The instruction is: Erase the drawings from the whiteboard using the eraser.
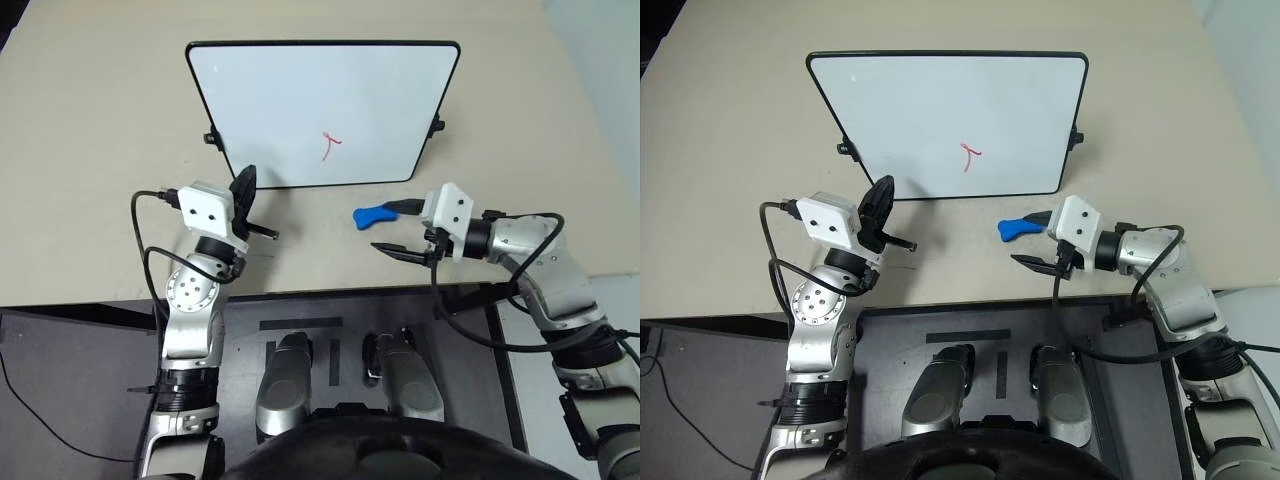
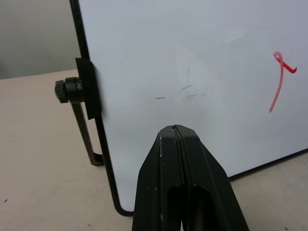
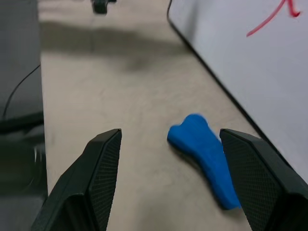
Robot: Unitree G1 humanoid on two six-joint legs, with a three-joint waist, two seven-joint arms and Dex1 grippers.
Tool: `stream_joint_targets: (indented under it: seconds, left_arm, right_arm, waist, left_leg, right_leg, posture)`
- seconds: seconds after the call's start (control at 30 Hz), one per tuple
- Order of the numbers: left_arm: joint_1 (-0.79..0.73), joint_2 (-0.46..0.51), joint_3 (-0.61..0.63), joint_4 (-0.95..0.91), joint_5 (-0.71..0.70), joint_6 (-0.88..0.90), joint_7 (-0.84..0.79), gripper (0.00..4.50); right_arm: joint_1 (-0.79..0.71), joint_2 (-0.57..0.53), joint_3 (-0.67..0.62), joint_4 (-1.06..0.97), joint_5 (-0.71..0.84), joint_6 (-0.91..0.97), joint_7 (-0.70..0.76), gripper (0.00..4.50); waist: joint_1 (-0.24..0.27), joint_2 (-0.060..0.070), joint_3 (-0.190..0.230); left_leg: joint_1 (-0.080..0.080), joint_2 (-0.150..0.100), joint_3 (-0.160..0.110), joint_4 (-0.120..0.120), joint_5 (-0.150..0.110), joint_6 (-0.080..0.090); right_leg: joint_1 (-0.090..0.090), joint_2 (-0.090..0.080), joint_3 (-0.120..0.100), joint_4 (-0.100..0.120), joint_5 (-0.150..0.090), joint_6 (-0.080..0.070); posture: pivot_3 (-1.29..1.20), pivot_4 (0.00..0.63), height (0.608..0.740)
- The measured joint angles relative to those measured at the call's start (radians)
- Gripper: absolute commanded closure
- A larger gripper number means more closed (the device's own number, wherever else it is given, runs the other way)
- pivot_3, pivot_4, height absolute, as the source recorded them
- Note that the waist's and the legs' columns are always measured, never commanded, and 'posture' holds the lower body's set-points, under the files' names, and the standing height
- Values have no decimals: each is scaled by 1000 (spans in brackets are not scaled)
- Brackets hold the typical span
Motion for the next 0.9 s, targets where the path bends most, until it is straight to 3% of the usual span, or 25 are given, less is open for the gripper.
stream_joint_targets:
  seconds: [0.33, 0.9]
  left_arm:
    - [24, -37, -6, -1, 11, -23, 41, 4500]
    - [56, -51, -18, -4, 18, -45, 78, 4500]
  right_arm:
    - [-262, 14, 73, 377, -101, -240, 210, 1063]
    - [-364, 126, 90, 613, -168, -345, 280, 1063]
  waist:
    - [3, 0, 0]
    - [4, 0, 0]
  left_leg:
    - [0, 2, -7, -2, 0, 0]
    - [3, 2, -8, -2, -2, 0]
  right_leg:
    - [-1, -1, 0, 1, -1, -3]
    - [-2, -3, 0, 3, 1, -7]
  posture:
    - [0, 150, 740]
    - [0, 150, 740]
